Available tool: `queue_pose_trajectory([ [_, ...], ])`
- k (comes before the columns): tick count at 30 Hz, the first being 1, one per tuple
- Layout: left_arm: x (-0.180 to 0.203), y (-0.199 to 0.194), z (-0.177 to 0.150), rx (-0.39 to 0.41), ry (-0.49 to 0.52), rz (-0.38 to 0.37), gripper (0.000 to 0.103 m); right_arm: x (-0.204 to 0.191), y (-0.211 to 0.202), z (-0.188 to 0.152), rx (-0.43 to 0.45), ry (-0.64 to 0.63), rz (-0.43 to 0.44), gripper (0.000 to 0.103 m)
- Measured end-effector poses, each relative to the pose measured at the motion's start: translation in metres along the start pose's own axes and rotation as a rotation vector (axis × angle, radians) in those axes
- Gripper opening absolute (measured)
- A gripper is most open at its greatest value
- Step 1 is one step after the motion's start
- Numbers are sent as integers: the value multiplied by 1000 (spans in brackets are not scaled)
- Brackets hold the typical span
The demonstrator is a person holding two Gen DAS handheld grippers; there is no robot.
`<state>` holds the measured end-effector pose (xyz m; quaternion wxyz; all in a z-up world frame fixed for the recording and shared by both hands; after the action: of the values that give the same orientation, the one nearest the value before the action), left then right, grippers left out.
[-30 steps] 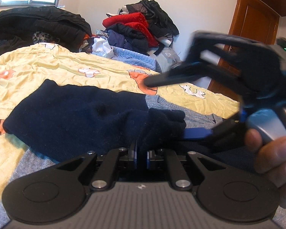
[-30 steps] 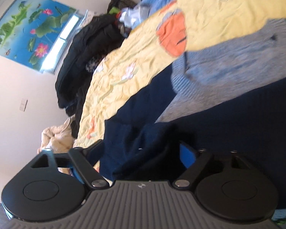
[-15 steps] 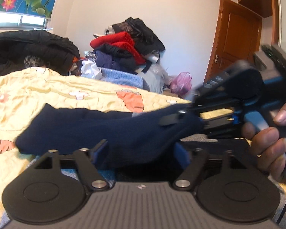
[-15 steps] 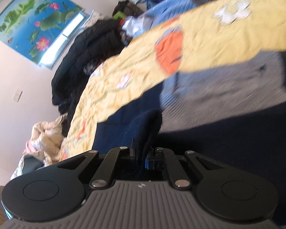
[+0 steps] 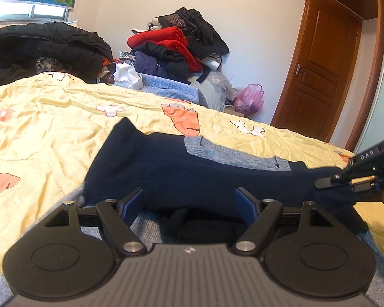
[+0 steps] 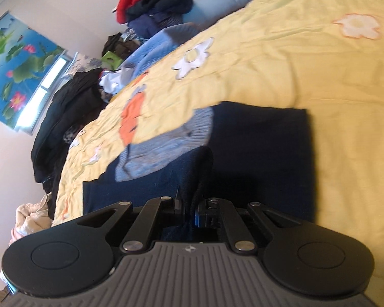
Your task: Fold small clothes
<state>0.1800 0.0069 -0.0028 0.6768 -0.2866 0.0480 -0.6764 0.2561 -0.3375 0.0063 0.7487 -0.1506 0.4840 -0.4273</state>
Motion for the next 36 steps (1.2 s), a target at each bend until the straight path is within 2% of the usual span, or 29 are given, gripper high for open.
queue_pose_trajectory([
  [9,-2,3,-2,-28,-14,8,77,10,1,-7,2,8,-13,16],
  [12,-3,4,-2,-34,-16,10,77,12,0,-7,15,25,-10,27],
  [13,-3,4,-2,-35,-15,10,77,12,-5,-7,36,25,-18,31],
  [14,-3,4,-2,-35,-15,10,77,11,-12,-5,66,18,-31,42],
  [16,-2,4,-2,-35,-13,11,77,6,-26,1,145,-11,-56,44],
  [19,-2,5,-2,-38,-15,12,77,-6,-45,8,258,-83,-163,44],
  [20,-1,5,-3,-40,-15,14,77,-12,-47,8,278,-98,-162,44],
  [23,-1,8,-3,-60,-16,20,77,-36,-35,-1,232,-176,-115,44],
  [27,-5,18,-4,-125,-29,27,77,-62,4,-25,133,-373,-194,43],
  [29,-7,18,-5,-131,-40,21,79,-56,22,-36,84,-390,-245,35],
  [30,-7,18,-5,-132,-41,18,80,-53,20,-41,126,-405,-237,30],
  [32,-7,19,-5,-136,-35,15,82,-44,16,-40,144,-366,-226,21],
  [33,-6,19,-6,-138,-35,14,82,-42,15,-39,141,-355,-233,20],
  [35,-7,20,-5,-142,-38,12,83,-48,11,-40,131,-366,-273,23],
  [36,-7,20,-5,-142,-40,12,83,-53,5,-46,137,-378,-279,31],
])
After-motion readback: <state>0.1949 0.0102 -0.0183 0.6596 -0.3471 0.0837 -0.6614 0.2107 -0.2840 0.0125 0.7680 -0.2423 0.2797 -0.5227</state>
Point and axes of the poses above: each gripper's, at about its wrist camera, not at the fingertips, and y roughly the way its jaws point, x to its right, z to its top, the point moved 4 cm from there along y, roughly the way its jaws point, and after that the axes turned 7 degrees about -y, right-handed, at the moved point
